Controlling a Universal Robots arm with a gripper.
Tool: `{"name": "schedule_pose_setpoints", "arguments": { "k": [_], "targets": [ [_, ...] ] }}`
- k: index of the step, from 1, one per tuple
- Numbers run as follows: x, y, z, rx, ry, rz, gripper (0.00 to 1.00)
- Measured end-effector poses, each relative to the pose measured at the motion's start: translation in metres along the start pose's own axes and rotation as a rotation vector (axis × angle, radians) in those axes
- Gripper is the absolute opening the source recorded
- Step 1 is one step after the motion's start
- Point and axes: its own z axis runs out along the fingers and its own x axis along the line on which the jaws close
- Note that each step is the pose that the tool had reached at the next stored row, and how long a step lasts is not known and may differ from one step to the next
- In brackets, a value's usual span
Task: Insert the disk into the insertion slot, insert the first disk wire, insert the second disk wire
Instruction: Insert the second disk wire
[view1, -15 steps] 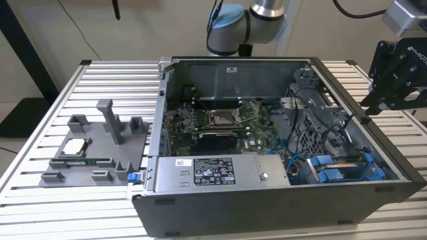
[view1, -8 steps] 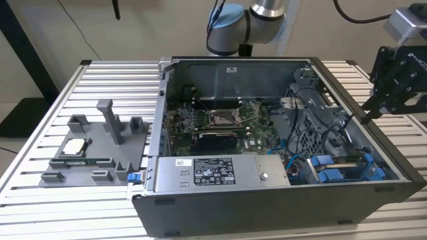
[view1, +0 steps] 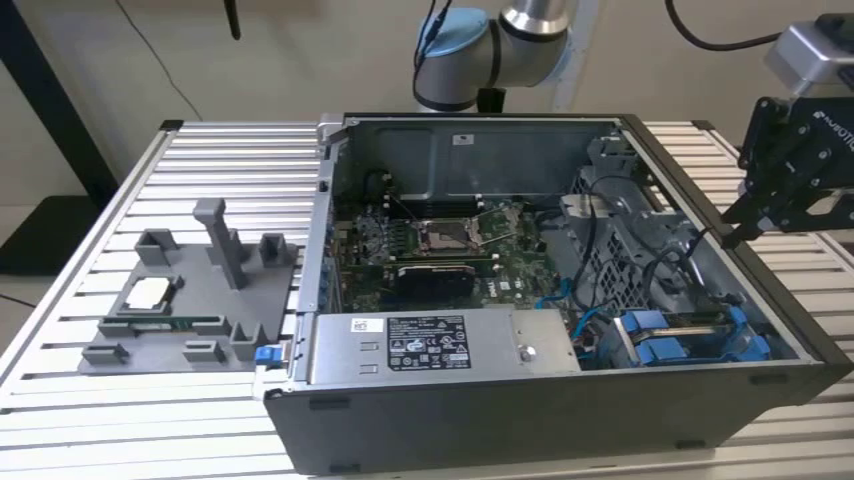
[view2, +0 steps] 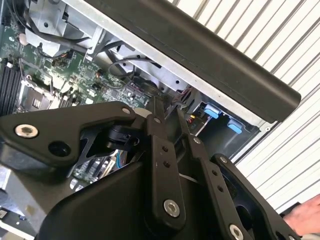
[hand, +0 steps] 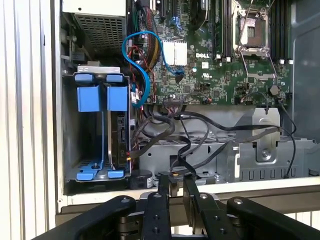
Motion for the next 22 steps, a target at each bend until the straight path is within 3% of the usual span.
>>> {"name": "schedule_pose_setpoints", "arguments": {
  "k": [22],
  "targets": [
    [0.0013,-0.0021,0.0069,-0.0001,0.0002,0.000,0.27]
  ]
}}
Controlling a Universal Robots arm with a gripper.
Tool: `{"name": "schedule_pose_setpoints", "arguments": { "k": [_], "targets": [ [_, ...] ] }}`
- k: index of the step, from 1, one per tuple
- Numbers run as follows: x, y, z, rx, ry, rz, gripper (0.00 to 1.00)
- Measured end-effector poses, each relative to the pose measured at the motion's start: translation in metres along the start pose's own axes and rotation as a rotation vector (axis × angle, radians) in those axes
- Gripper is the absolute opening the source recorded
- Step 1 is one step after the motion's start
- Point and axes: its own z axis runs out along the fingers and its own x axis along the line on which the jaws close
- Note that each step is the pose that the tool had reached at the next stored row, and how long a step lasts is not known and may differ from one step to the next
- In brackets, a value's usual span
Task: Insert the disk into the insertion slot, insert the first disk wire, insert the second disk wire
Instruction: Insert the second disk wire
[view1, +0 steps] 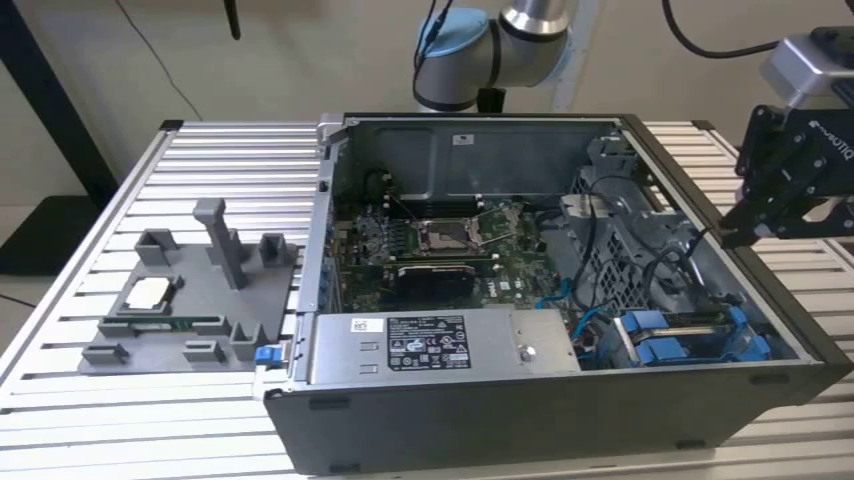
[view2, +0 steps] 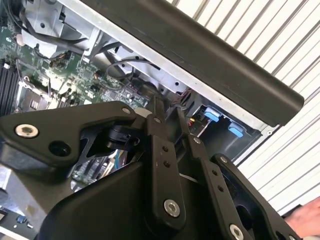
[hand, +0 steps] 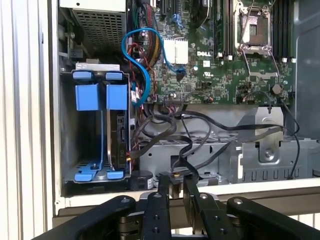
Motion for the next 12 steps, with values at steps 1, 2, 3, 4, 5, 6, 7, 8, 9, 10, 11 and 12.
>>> {"name": "schedule_pose_setpoints", "arguments": {
  "k": [1,2,3,4,5,6,7,8,9,10,11,12],
  "targets": [
    [0.0001,-0.0008,0.0008,-0.0002,-0.0001,0.000,0.27],
    [0.0002,-0.0016,0.0015,-0.0005,-0.0001,0.000,0.27],
    [0.0004,-0.0024,0.0025,-0.0009,-0.0001,0.000,0.27],
    [0.0005,-0.0027,0.0033,-0.0012,0.0000,0.000,0.27],
    [0.0007,-0.0027,0.0040,-0.0015,0.0001,0.001,0.25],
    [0.0008,-0.0029,0.0048,-0.0024,0.0001,0.001,0.18],
    [0.0009,-0.0031,0.0055,-0.0035,0.0000,0.001,0.18],
    [0.0010,-0.0031,0.0062,-0.0046,0.0001,0.001,0.18],
    [0.0011,-0.0031,0.0066,-0.0053,0.0002,0.001,0.16],
    [0.0011,-0.0032,0.0066,-0.0054,0.0002,0.001,0.16],
    [0.0011,-0.0031,0.0066,-0.0055,0.0001,0.001,0.16],
    [0.0012,-0.0028,0.0067,-0.0056,-0.0002,0.001,0.16]
  ]
}}
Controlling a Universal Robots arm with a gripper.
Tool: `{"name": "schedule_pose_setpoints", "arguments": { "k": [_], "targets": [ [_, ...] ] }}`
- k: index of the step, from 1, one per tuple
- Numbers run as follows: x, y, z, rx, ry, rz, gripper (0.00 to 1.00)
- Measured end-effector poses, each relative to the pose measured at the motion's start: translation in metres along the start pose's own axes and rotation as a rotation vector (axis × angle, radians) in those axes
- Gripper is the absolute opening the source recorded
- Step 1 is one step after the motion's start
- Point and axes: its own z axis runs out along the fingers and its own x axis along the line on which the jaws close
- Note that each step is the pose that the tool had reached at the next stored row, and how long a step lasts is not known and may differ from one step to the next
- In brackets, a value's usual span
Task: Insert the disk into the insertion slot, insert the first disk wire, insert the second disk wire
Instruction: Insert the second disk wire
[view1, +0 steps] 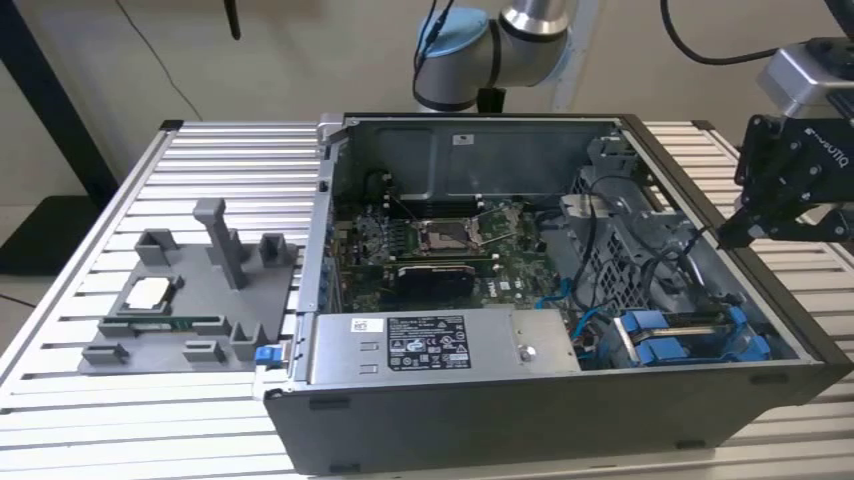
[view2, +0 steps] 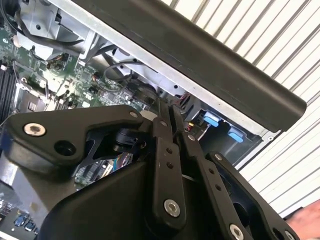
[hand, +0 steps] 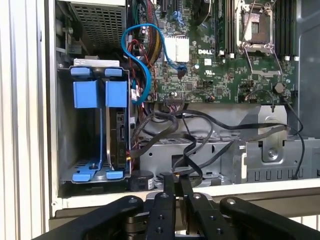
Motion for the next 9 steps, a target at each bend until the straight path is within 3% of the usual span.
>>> {"name": "schedule_pose_setpoints", "arguments": {
  "k": [9],
  "targets": [
    [0.0015,0.0138,-0.0026,0.0012,-0.0005,0.000,0.16]
  ]
}}
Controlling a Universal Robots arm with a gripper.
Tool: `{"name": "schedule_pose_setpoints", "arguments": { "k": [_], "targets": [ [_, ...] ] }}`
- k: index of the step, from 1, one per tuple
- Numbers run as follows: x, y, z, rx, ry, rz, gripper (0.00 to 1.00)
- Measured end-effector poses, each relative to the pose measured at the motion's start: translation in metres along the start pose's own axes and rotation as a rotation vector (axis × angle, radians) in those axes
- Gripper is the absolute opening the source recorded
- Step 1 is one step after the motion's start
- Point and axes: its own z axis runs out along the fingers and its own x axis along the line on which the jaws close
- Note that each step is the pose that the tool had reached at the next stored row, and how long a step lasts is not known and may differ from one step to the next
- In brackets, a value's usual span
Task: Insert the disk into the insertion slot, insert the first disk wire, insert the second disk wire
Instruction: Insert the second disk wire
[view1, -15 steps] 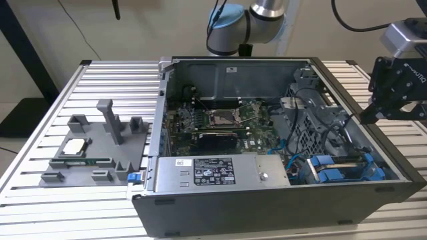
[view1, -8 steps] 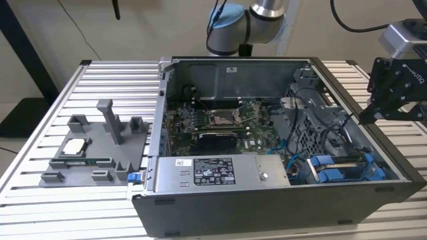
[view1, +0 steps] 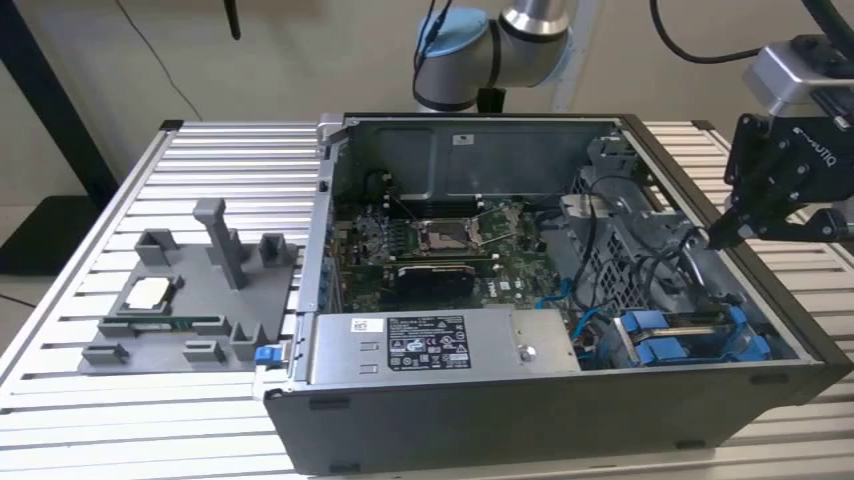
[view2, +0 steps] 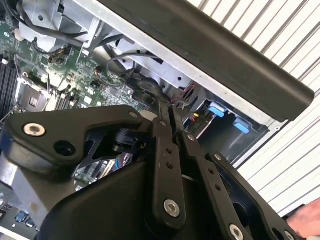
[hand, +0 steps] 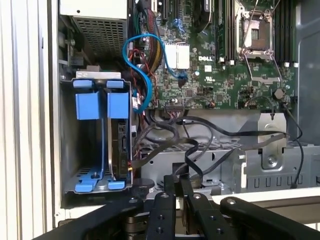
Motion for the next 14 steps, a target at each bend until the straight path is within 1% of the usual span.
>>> {"name": "schedule_pose_setpoints", "arguments": {
  "k": [7,14],
  "targets": [
    [0.0040,0.0096,-0.0045,0.0030,0.0000,-0.001,0.16],
    [0.0115,0.0216,-0.0085,0.0100,0.0000,-0.002,0.16]
  ]
}}
